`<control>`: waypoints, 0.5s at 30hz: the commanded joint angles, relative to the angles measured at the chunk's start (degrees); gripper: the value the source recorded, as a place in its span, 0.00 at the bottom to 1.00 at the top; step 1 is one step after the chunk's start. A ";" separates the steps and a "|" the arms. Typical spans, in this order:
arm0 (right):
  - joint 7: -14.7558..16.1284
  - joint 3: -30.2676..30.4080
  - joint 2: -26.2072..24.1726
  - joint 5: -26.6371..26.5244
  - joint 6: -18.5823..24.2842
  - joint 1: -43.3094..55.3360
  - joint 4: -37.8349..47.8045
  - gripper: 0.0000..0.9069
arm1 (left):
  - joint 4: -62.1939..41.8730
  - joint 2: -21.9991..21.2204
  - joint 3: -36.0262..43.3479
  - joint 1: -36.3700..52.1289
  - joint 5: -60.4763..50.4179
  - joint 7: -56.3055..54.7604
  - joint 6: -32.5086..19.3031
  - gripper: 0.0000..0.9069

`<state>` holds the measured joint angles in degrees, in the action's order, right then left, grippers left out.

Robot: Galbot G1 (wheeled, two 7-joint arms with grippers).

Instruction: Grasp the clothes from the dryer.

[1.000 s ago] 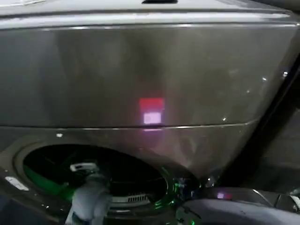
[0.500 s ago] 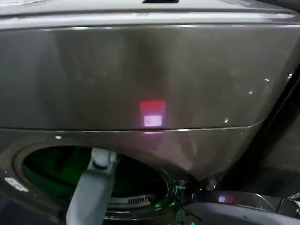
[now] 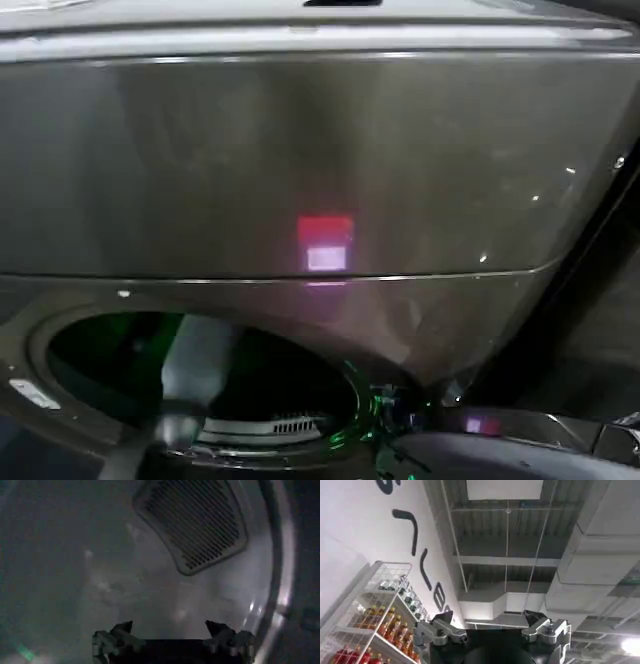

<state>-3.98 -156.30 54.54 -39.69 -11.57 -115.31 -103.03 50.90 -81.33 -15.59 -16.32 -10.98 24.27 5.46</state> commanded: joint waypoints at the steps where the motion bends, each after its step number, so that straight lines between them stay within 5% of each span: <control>1: 0.12 -0.37 0.05 -0.05 0.06 -0.41 0.04 1.00 | -17.97 2.67 9.87 8.36 -23.18 17.69 -9.09 1.00; 7: 0.33 -1.18 0.27 -0.11 0.29 -1.16 0.48 1.00 | -25.40 3.58 19.44 15.14 -24.18 27.65 -13.50 1.00; 15: 0.56 -0.81 0.52 0.07 0.36 -1.08 -0.14 1.00 | -33.34 2.30 30.82 22.52 -24.59 34.23 -12.12 1.00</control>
<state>-3.46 -157.12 55.06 -39.69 -11.24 -116.32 -103.11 25.95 -78.99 4.69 -0.25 -32.50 49.94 -5.13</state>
